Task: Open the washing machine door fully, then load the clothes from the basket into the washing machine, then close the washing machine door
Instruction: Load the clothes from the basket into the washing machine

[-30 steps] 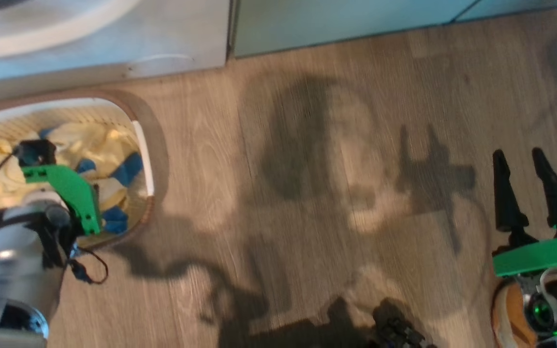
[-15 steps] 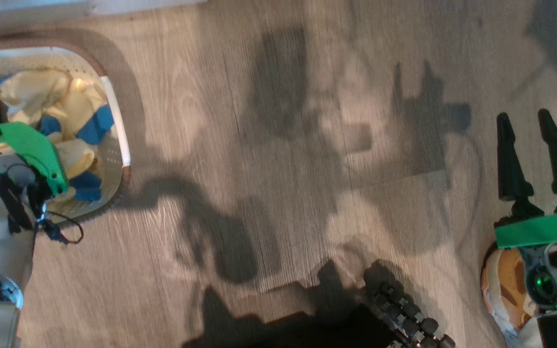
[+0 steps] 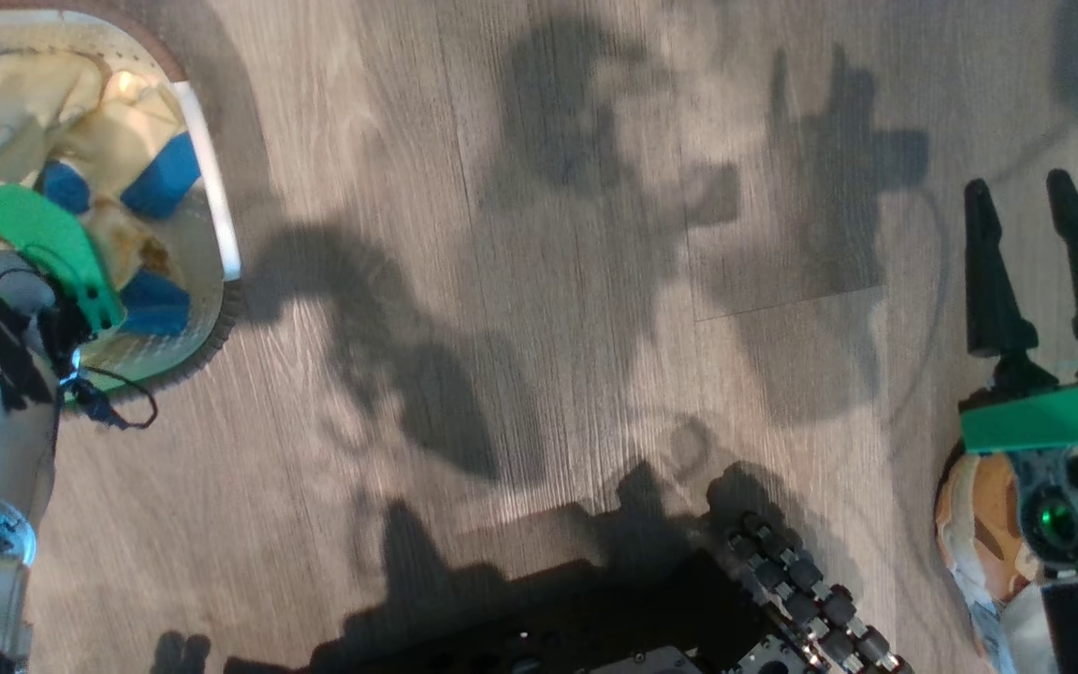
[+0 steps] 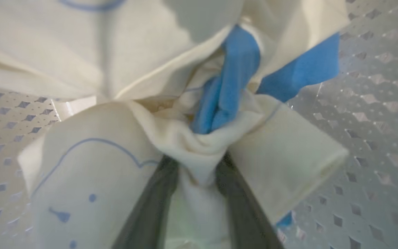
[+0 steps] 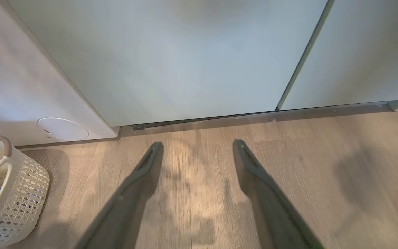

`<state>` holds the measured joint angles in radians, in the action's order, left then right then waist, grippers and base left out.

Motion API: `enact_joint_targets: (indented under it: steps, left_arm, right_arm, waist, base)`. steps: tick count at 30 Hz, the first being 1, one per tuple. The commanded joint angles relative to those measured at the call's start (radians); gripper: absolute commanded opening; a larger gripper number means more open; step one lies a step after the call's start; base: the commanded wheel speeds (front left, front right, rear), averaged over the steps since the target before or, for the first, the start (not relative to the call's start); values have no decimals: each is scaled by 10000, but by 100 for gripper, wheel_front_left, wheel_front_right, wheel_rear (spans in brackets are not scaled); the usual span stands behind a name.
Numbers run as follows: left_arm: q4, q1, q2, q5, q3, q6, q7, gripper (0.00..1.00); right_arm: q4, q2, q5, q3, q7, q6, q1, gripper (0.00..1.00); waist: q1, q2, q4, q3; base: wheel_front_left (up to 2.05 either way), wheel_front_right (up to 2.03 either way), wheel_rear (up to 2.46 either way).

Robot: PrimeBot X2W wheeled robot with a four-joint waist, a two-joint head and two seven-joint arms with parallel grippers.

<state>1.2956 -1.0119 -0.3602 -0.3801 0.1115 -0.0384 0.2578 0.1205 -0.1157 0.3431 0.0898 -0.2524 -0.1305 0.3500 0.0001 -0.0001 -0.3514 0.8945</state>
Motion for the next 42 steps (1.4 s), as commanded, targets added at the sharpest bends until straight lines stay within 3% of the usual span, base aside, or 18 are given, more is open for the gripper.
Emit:
enact_joint_targets:
  steps: [1, 11, 30, 42]
  left_arm:
    - [-58, 141, -459, -93, -77, -12, 29, 0]
    - [-55, 364, 125, -187, 129, 538, -909, 0]
    - [-61, 2379, 1347, -694, 269, 1506, -3596, 0]
    - [-1064, 3393, 1518, -948, 427, 1678, -5133, 0]
  right_arm:
    - [-265, -169, 62, 89, -94, -2, -110, 100]
    - [-223, -333, 1, -190, -94, -2, -258, 100]
    - [205, -918, -98, 7, -94, -2, -1379, 100]
    - [321, -1020, -82, -164, -94, -2, -2421, 100]
  waist:
    - [-1, 1, 51, 65]
    - [-1, 1, 542, -618]
    - [-1, 1, 1922, -4686]
    - [-1, 1, 2636, -6307]
  base:
    - [0, 0, 0]
    - [0, 0, 0]
    - [0, 0, 0]
    - [0, 0, 0]
